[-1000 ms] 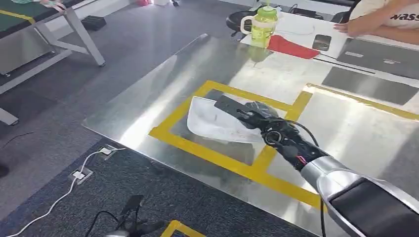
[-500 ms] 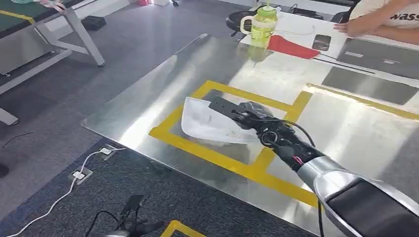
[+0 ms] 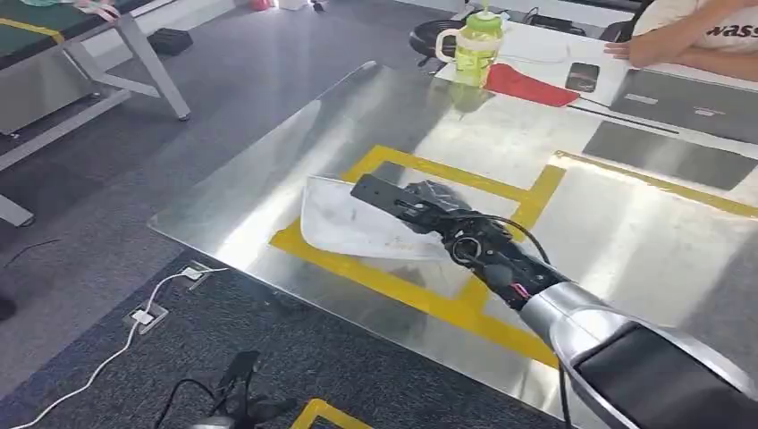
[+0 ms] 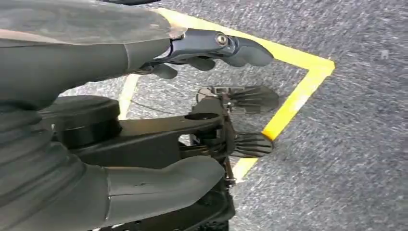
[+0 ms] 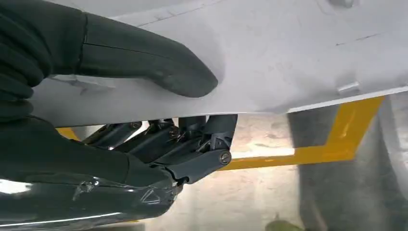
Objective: Take the parts from the cabinet and place them on the table.
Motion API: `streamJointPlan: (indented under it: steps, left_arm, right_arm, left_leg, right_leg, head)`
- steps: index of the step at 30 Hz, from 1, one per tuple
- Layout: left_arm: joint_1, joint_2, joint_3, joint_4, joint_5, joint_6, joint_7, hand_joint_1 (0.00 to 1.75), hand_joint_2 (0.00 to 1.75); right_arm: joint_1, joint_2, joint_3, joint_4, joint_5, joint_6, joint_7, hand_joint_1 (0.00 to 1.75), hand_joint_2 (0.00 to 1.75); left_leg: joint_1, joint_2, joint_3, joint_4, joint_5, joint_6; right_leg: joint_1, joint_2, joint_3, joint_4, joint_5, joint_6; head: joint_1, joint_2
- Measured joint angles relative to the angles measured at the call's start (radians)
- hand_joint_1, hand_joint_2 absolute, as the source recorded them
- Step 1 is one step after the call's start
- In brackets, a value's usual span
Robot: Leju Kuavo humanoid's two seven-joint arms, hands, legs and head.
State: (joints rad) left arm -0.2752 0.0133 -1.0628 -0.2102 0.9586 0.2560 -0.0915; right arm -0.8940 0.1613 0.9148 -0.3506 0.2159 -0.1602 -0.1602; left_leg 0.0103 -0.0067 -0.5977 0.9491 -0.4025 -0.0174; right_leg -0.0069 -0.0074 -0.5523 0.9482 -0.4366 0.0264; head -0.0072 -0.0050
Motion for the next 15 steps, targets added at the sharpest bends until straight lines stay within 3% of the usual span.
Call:
streamJointPlan:
  steps: [15]
  left_arm:
    - [-0.007, -0.001, 0.0, 0.0, 0.036, 0.074, -0.015, 0.0, 1.75]
  right_arm:
    - [0.0, 0.005, 0.0, 0.0, 0.011, 0.001, 0.002, 1.75, 1.75]
  left_leg:
    - [0.0, 0.0, 0.0, 0.0, 0.0, 0.0]
  right_leg:
    - [0.0, 0.0, 0.0, 0.0, 0.0, 0.0]
  head:
    - [0.0, 0.0]
